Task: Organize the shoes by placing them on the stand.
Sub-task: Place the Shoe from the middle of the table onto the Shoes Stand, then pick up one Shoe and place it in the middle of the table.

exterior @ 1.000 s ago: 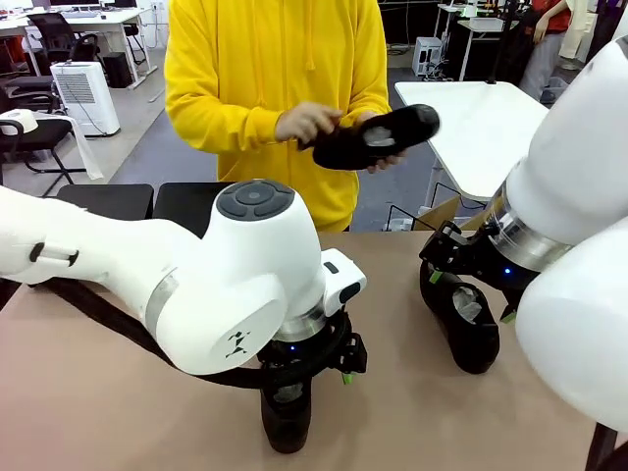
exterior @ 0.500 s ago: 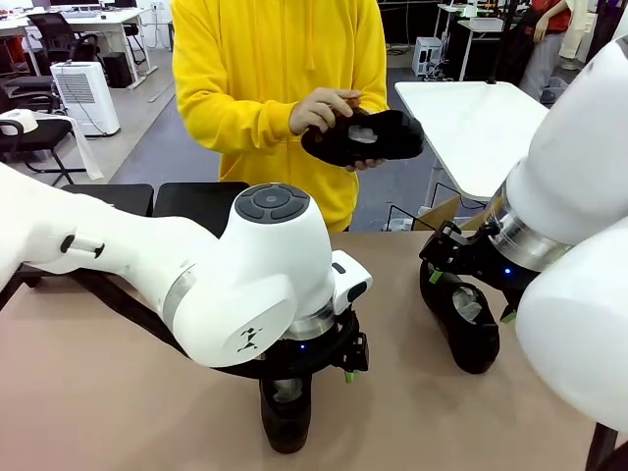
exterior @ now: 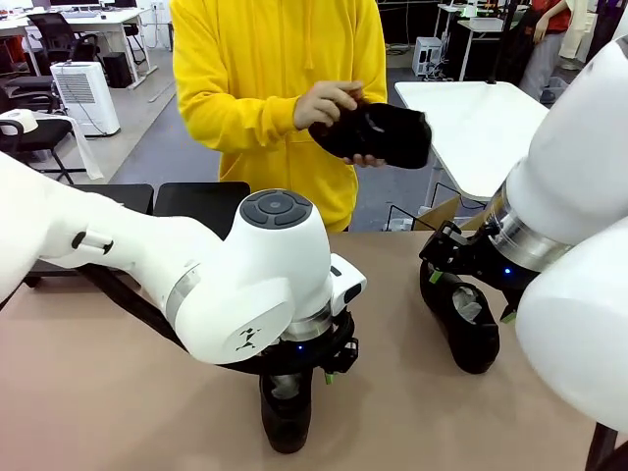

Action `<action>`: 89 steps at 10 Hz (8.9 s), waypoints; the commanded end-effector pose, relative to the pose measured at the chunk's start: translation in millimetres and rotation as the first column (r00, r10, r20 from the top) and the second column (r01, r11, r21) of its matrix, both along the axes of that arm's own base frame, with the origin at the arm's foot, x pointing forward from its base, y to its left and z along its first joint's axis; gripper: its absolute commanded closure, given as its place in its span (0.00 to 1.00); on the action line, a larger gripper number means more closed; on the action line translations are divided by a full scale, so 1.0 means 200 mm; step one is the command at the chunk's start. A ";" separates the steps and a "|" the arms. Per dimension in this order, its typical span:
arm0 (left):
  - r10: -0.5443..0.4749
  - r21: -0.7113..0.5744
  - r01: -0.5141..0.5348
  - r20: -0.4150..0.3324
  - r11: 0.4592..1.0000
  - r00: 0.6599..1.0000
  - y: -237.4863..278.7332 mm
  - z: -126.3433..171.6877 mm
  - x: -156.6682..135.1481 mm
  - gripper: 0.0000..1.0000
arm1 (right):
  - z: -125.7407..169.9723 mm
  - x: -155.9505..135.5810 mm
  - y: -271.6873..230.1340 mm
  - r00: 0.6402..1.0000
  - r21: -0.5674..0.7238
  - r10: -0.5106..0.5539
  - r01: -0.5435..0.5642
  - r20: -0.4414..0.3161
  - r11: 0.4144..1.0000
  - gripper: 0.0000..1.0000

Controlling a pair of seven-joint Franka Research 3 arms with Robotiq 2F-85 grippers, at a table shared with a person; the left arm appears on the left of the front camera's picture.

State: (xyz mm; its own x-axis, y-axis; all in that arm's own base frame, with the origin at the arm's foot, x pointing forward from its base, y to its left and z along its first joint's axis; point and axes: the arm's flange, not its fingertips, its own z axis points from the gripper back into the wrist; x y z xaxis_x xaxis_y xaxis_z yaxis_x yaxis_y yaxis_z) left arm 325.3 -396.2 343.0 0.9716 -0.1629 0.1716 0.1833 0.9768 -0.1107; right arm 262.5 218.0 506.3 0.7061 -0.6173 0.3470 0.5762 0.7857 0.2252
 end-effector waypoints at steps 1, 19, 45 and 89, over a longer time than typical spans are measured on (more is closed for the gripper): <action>0.035 0.036 -0.035 0.011 0.999 0.999 -0.03 -0.01 0.02 0.77 | 0.00 0.02 -0.01 1.000 0.013 0.022 -0.022 0.002 1.000 0.00; 0.033 0.111 -0.094 0.460 0.989 0.887 1.56 1.00 0.10 1.00 | 0.00 0.02 -0.01 1.000 0.013 0.022 -0.022 0.002 1.000 0.00; 0.041 0.210 -0.144 0.428 0.967 0.903 2.36 0.54 1.26 1.00 | 0.00 0.02 -0.01 1.000 0.013 0.022 -0.022 0.002 1.000 0.00; -0.102 -0.067 0.116 0.186 0.991 0.977 1.81 0.70 0.32 0.39 | 0.08 0.20 -0.13 0.910 -0.172 0.400 -0.414 -0.114 0.894 0.00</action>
State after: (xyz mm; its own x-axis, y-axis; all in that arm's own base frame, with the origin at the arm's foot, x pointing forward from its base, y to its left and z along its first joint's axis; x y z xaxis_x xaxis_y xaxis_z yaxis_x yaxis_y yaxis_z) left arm 392.3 -36.4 488.3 0.9102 -0.2414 0.3364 0.2984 0.9457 -0.1287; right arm 269.0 197.6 519.5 0.8860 -0.2760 0.3727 0.2858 0.9578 0.0298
